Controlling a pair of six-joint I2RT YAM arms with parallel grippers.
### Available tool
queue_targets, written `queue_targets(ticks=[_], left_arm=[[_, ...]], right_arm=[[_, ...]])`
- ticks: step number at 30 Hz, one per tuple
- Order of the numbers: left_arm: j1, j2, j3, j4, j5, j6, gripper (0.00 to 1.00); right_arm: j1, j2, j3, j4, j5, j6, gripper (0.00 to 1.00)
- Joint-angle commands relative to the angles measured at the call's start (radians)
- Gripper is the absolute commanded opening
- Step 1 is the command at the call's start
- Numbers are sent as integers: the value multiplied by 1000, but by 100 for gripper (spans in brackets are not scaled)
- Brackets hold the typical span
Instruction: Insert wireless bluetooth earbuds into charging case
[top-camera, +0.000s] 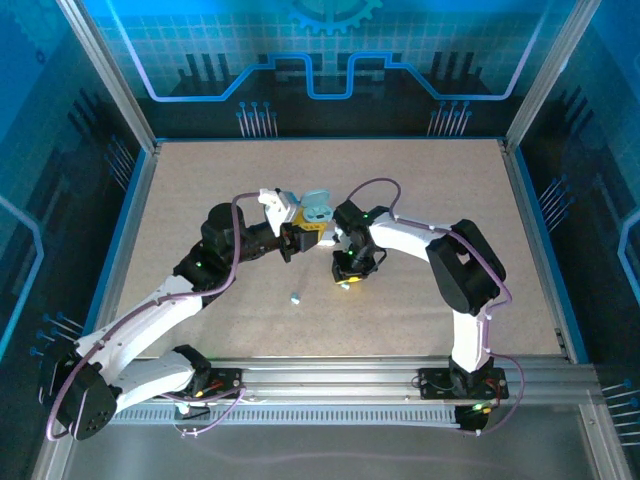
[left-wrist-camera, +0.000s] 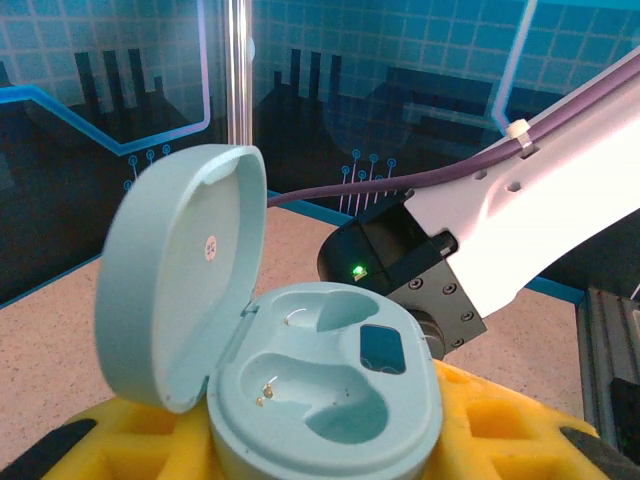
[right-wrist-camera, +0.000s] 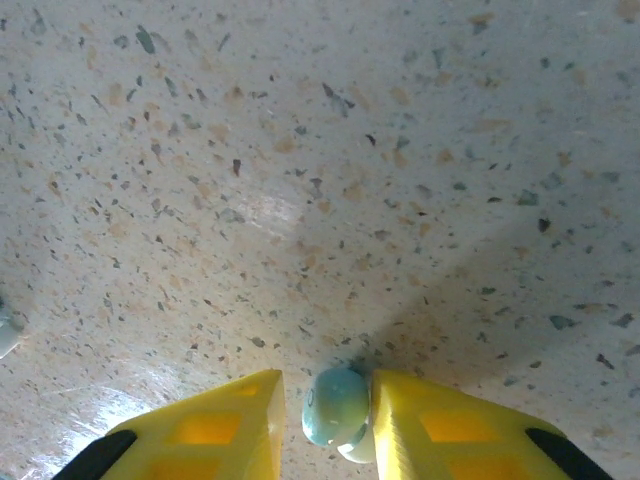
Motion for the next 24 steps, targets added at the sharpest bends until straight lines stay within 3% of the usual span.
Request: queue_targets(ticks=[1, 24], left_arm=[[4, 6, 3, 9, 11, 5, 33], [4, 8, 9, 4, 14, 4, 33]], right_arm=[[17, 26, 31, -25, 3, 5, 30], [48, 88, 97, -121, 80, -67, 24]])
